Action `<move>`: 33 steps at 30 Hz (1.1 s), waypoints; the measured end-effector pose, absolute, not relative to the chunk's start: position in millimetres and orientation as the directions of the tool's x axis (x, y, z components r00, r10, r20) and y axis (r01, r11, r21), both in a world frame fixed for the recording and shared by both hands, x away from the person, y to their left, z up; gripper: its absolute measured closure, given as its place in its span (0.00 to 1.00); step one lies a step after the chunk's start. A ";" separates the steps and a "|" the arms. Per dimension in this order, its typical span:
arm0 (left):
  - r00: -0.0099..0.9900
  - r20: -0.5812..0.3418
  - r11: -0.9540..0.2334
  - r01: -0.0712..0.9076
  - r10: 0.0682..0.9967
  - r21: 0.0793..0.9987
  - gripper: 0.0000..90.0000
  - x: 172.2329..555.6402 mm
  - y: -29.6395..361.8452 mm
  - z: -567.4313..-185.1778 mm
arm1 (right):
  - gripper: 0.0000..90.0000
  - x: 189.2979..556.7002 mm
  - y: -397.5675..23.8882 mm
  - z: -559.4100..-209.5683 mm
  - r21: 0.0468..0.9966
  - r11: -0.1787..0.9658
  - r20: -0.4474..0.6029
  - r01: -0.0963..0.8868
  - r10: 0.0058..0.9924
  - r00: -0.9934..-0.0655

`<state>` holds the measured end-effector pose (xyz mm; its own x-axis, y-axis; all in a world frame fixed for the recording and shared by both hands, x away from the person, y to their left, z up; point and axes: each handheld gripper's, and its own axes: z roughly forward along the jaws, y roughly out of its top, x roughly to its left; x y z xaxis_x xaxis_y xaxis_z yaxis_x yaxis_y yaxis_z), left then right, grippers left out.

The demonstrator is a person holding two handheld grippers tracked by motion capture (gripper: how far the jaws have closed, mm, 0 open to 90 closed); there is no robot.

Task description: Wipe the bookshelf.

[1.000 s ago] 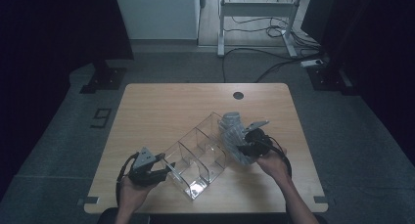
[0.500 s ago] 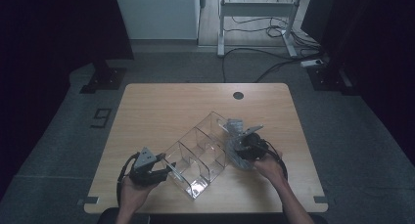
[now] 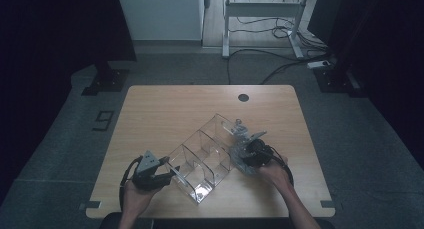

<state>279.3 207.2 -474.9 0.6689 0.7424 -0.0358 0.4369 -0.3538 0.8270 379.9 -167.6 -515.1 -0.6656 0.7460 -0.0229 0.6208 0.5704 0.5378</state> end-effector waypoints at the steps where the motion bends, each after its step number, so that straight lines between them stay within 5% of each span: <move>1: 0.670 -0.034 -0.355 0.434 0.741 0.828 0.48 279.4 207.3 -475.0 | 0.67 378.7 -169.3 -512.9 0.540 0.566 -0.018 0.622 0.747 -0.665; 33: 0.693 -0.022 -0.361 0.402 0.721 0.841 0.47 276.2 214.3 -473.7 | 0.68 362.6 -188.5 -372.6 0.709 0.492 -0.022 0.505 0.731 -0.682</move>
